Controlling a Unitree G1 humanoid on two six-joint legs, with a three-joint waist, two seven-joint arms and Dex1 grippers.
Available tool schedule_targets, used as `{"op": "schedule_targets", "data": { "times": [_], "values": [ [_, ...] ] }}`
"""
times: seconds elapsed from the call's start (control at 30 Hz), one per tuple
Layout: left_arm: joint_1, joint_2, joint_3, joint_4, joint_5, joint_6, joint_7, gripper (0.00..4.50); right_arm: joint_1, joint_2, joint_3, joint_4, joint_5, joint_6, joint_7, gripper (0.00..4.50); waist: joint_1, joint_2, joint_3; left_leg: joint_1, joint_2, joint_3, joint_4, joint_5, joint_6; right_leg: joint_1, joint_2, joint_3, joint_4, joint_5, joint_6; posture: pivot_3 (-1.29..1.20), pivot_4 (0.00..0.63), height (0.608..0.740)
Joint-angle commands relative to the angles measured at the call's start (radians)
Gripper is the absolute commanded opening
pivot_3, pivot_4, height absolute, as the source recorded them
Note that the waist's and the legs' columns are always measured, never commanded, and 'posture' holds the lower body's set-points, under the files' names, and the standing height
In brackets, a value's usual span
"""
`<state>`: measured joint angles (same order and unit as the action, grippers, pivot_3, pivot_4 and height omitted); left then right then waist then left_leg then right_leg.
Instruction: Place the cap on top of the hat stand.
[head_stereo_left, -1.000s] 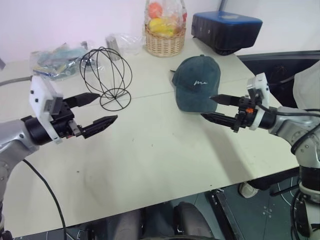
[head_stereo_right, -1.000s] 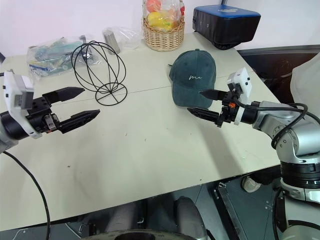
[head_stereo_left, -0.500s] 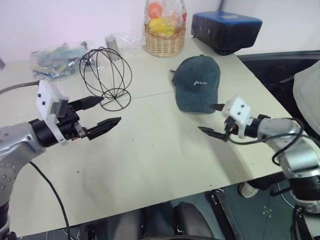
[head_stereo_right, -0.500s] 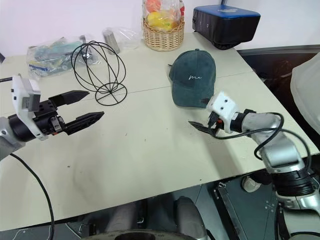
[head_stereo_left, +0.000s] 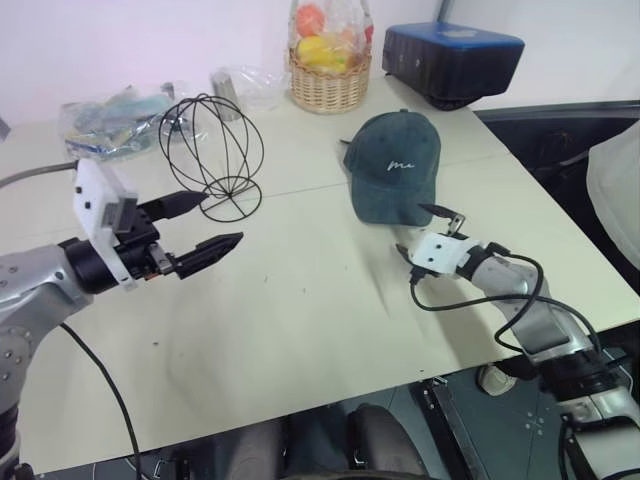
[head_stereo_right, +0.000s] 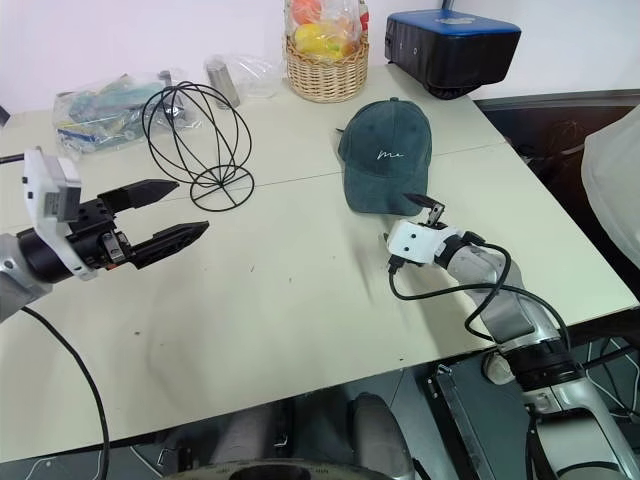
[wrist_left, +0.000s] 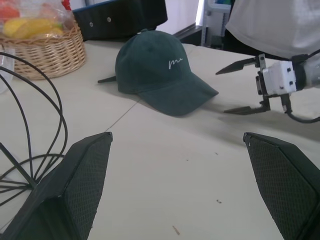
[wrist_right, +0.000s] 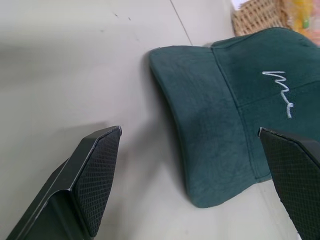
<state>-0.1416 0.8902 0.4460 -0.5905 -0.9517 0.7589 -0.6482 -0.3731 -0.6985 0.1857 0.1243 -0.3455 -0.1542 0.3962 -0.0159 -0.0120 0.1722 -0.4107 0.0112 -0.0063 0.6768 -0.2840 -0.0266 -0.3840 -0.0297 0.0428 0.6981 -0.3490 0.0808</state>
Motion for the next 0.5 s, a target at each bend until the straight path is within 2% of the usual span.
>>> {"op": "schedule_targets", "data": {
  "times": [0.03,0.2,0.5],
  "values": [
    [0.002,-0.003,0.022,-0.033,-0.018,-0.005,0.013,4.43,-0.046,0.003,-0.011,0.026,-0.051,-0.049,-0.056,4.50,-0.001,0.000,0.000,0.000,0.000,0.000,0.000,0.000,0.000,0.000,0.000,0.000,0.000,0.000,0.000,0.00,0.150,0.740],
    [0.012,-0.009,0.019,-0.048,-0.024,-0.009,0.032,4.43,-0.093,0.004,0.003,0.112,-0.120,-0.093,-0.113,4.50,-0.002,0.000,0.000,0.000,0.000,0.000,0.000,0.000,0.000,0.000,0.000,0.000,0.000,0.000,0.000,0.00,0.150,0.740],
    [0.028,-0.009,0.027,-0.066,-0.033,-0.011,0.052,4.43,-0.113,-0.004,0.043,0.205,-0.185,-0.112,-0.119,4.50,-0.002,0.000,0.000,0.000,0.000,0.000,0.000,0.000,0.000,0.000,0.000,0.000,0.000,0.000,0.000,0.00,0.150,0.740]
  ]
}}
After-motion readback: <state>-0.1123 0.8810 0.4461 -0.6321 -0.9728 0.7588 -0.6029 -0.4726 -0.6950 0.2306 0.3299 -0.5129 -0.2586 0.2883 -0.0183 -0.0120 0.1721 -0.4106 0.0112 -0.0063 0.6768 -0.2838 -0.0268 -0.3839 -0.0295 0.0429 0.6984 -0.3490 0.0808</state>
